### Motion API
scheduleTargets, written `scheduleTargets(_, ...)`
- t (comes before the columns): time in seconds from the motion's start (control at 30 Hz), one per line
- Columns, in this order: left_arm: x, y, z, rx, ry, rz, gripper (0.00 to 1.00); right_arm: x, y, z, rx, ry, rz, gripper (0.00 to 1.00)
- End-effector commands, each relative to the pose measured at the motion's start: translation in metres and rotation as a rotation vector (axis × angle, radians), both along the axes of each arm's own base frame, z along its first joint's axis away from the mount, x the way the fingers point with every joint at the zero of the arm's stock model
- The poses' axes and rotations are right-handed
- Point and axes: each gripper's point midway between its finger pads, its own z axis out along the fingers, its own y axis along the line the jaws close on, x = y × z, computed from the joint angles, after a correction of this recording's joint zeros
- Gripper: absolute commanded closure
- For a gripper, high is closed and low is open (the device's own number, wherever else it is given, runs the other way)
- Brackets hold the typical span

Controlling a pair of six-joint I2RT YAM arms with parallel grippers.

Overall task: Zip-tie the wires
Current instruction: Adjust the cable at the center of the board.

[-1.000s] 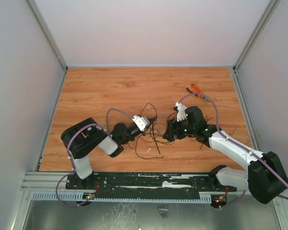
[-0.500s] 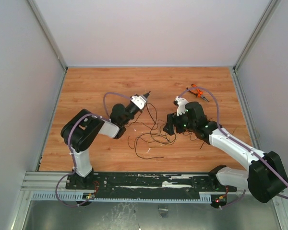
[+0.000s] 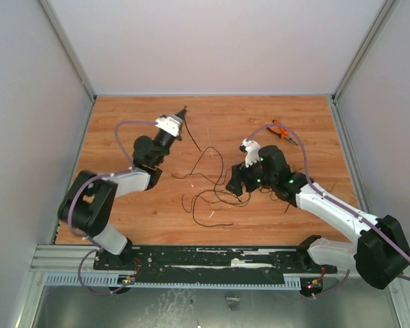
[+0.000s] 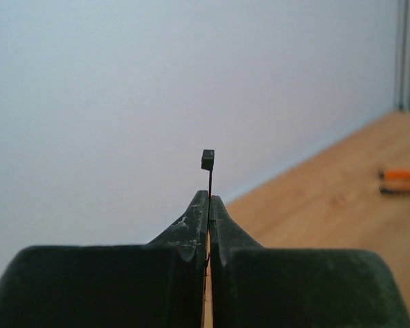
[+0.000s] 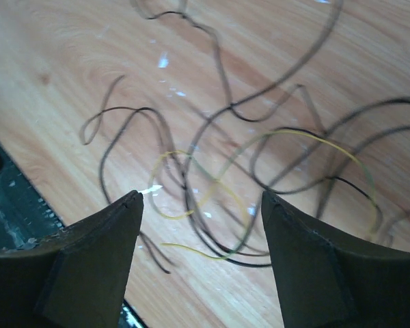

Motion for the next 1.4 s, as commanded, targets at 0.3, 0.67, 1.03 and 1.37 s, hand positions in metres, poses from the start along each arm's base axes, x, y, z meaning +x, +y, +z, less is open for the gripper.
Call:
scheduleTargets(0.3,-0.085,0.1,0.135,-0.342,-0.091,0.129,1.0,-0.058,0.078,-0.013,-0.065,0.034,0.241,0.29)
scheduleTargets(0.67,-0.126,0.119,0.147,-0.385,-0.095,0.125,1.0,-0.059,0.082,-0.057,-0.24,0.074,0.235,0.25)
scheduleTargets(1.03,-0.128,0.119,0.143,-0.383,-0.089,0.122,1.0,-0.094,0.106,-0.073,-0.228,0.172,0.443,0.26)
scheduleTargets(1.37,-0.13,0.121,0.144,-0.378,-0.088,0.13,1.0,-0.096,0.146,-0.069,-0.187,0.165,0.517,0.25)
